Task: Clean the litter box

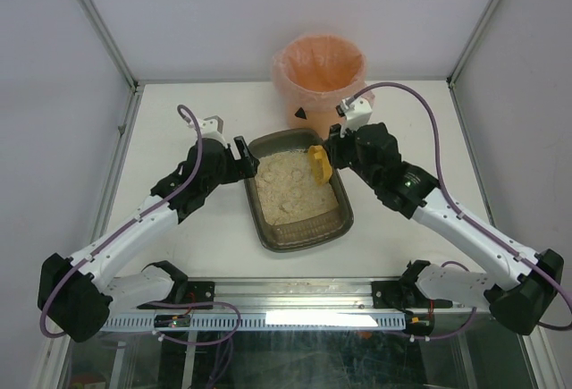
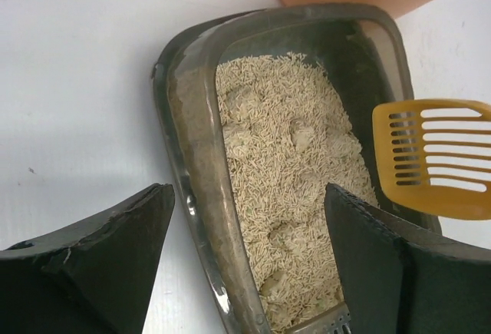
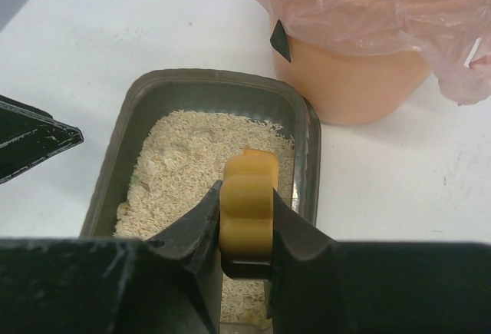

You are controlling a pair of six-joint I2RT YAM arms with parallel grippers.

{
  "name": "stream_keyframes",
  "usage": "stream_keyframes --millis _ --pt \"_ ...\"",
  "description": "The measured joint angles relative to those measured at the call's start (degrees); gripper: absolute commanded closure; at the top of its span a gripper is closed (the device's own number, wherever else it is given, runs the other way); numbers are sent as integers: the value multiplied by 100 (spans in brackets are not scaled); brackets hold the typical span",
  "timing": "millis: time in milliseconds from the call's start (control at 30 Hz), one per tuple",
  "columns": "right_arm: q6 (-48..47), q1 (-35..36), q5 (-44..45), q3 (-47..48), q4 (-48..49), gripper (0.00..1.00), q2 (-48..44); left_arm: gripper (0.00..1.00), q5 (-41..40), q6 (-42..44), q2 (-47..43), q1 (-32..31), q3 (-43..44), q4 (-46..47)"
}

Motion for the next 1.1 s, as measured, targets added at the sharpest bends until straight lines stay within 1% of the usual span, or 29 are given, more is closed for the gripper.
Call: stream_keyframes --millis 133,233,333,533,800,933,1100 --pt "-393 0 9 291 -186 100 376 17 157 98 361 0 140 -7" --pt "-656 35 68 470 -249 100 671 14 160 205 378 0 234 -50" --pt "-911 144 214 649 -326 100 942 12 -11 332 286 0 321 -70" --pt "-1550 581 643 968 -407 100 1460 9 -625 627 -420 0 330 -188" --pt "-2055 1040 1311 1248 -402 100 2118 7 -1665 824 -1572 0 201 -221" --pt "-2124 1215 1652 1333 -404 100 2542 7 -1939 848 -1856 0 94 -221" --pt "-2229 1381 2041 1346 -503 100 2975 7 -2059 922 -1893 0 39 -223"
